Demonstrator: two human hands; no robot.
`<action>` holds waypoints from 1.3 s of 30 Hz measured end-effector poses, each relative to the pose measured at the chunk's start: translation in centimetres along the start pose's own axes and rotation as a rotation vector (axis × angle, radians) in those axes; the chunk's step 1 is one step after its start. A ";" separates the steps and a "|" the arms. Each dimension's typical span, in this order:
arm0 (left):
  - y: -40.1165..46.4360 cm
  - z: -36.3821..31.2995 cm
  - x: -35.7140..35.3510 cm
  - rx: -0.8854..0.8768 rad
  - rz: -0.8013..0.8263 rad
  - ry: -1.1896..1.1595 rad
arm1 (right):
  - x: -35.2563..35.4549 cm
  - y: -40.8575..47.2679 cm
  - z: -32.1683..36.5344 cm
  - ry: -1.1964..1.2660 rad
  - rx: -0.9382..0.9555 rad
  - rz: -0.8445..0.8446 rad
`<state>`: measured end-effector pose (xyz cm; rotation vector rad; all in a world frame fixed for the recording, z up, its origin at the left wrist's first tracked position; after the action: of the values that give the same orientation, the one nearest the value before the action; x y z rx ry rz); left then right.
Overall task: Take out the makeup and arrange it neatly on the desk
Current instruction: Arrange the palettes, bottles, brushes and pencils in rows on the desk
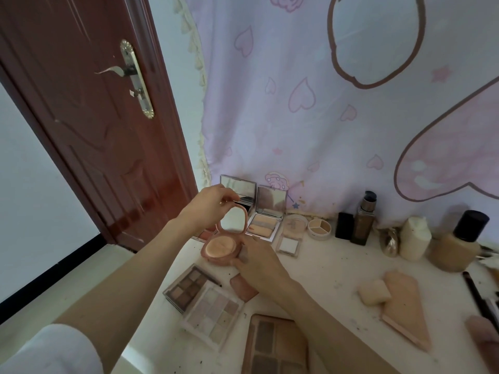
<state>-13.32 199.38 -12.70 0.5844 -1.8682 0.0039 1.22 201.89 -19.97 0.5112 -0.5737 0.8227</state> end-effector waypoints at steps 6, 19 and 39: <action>-4.0 -1.5 -0.2 -0.037 0.079 0.006 | 2.5 -3.0 -1.7 -0.117 -0.009 0.078; -12.9 -5.0 -3.7 0.040 0.136 0.287 | 3.1 -6.2 -1.9 -0.206 0.046 0.095; -12.1 -10.3 -1.4 -0.257 -0.040 -0.228 | 5.9 -8.5 -2.4 1.021 -0.201 -0.090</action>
<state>0.91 192.19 -13.33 0.4579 -2.0356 -0.3371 11.83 201.55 -19.62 -0.1029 0.3095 0.8130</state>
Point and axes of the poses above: each hand's wrist, its own y-axis towards the middle knuckle, its own x-axis out of the back of the hand, z = x × y, the point moved 2 cm from there along y, towards the middle knuckle, and after that the axes turned 2 degrees about -z, right-handed, at the moved point
